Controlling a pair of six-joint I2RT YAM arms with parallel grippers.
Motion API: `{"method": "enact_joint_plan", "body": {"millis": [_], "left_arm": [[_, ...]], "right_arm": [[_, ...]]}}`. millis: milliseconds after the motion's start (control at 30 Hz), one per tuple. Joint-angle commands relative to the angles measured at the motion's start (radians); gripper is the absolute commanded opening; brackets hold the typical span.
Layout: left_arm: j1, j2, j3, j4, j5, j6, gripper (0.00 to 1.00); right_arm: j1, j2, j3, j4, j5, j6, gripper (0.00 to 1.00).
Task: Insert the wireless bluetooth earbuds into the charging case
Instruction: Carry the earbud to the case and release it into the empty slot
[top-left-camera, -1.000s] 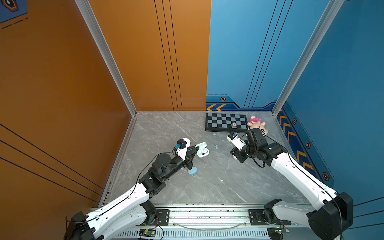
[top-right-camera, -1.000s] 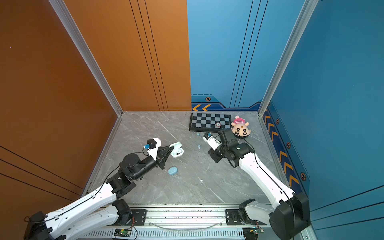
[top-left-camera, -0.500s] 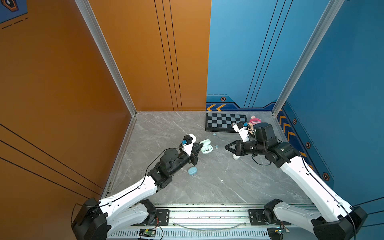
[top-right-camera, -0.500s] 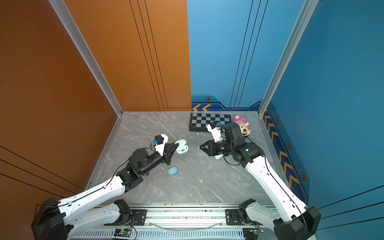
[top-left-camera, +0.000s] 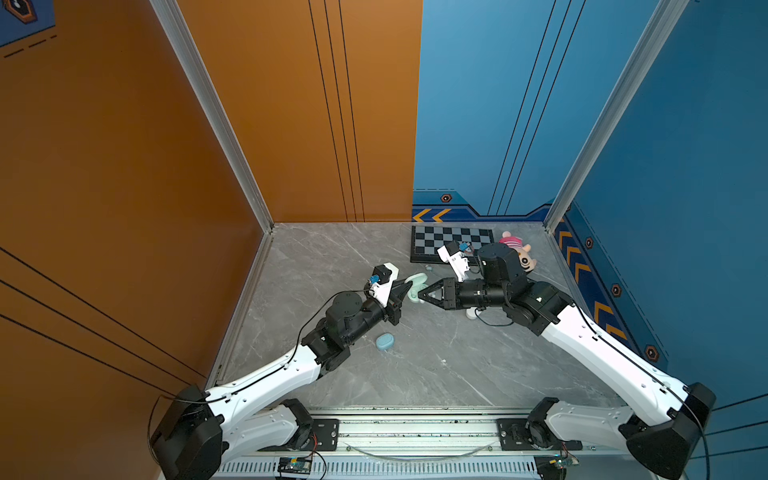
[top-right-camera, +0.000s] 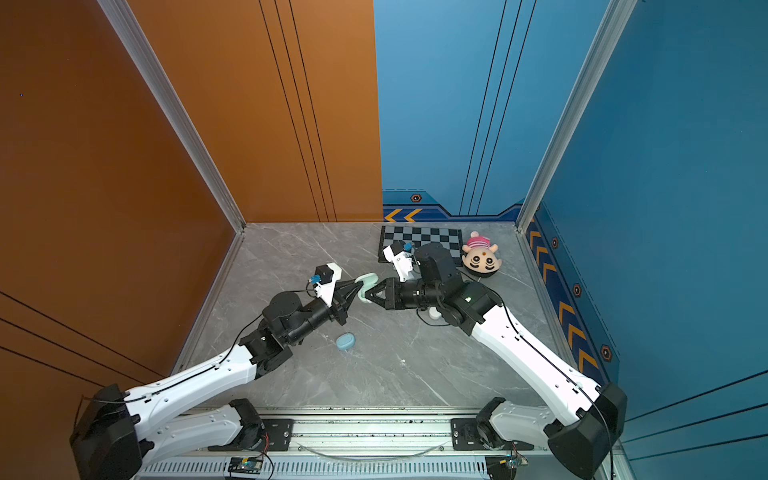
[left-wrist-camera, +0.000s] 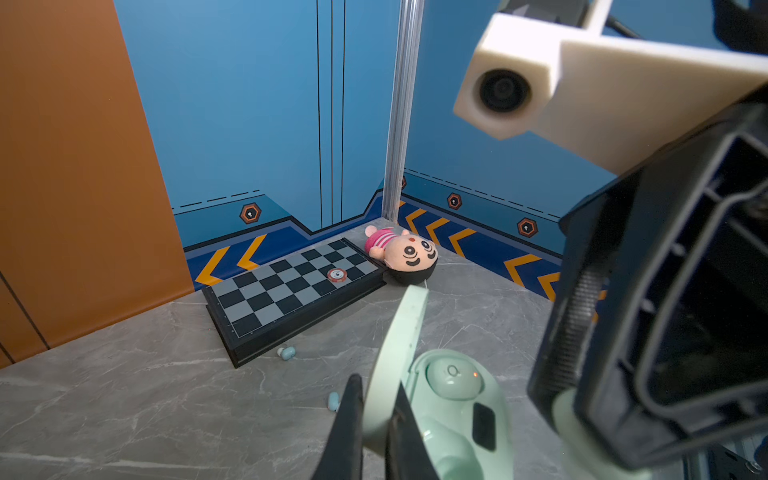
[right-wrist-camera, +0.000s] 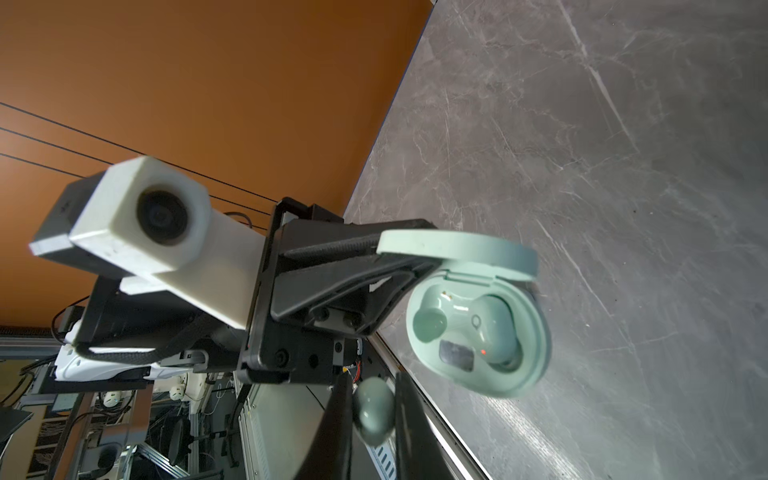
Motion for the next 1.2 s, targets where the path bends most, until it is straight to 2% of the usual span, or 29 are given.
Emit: {"method": "enact_joint_plan", "body": {"millis": [0, 567, 867, 1000, 1167], "left_arm": [[-0.011, -0.015, 0.026, 0.033, 0.001, 0.014, 0.00], [-0.020, -0.046, 0.030, 0.032, -0.005, 0.021, 0.00], [-0.019, -0.051, 0.030, 0.033, -0.012, 0.023, 0.00], [-0.019, -0.048, 0.034, 0.032, -0.012, 0.024, 0.00], [-0.019, -0.044, 0.036, 0.032, -0.008, 0.022, 0.00]], "right_arm": [[0.010, 0.027, 0.042, 0.065, 0.031, 0.036, 0.09], [0.016, 0.048, 0.006, 0.075, 0.080, 0.032, 0.10], [0.020, 0.054, -0.013, 0.071, 0.070, 0.040, 0.16], [0.022, 0.051, -0.014, 0.066, 0.078, 0.038, 0.22], [0.020, 0.048, 0.011, 0.061, 0.100, 0.032, 0.37]]}}
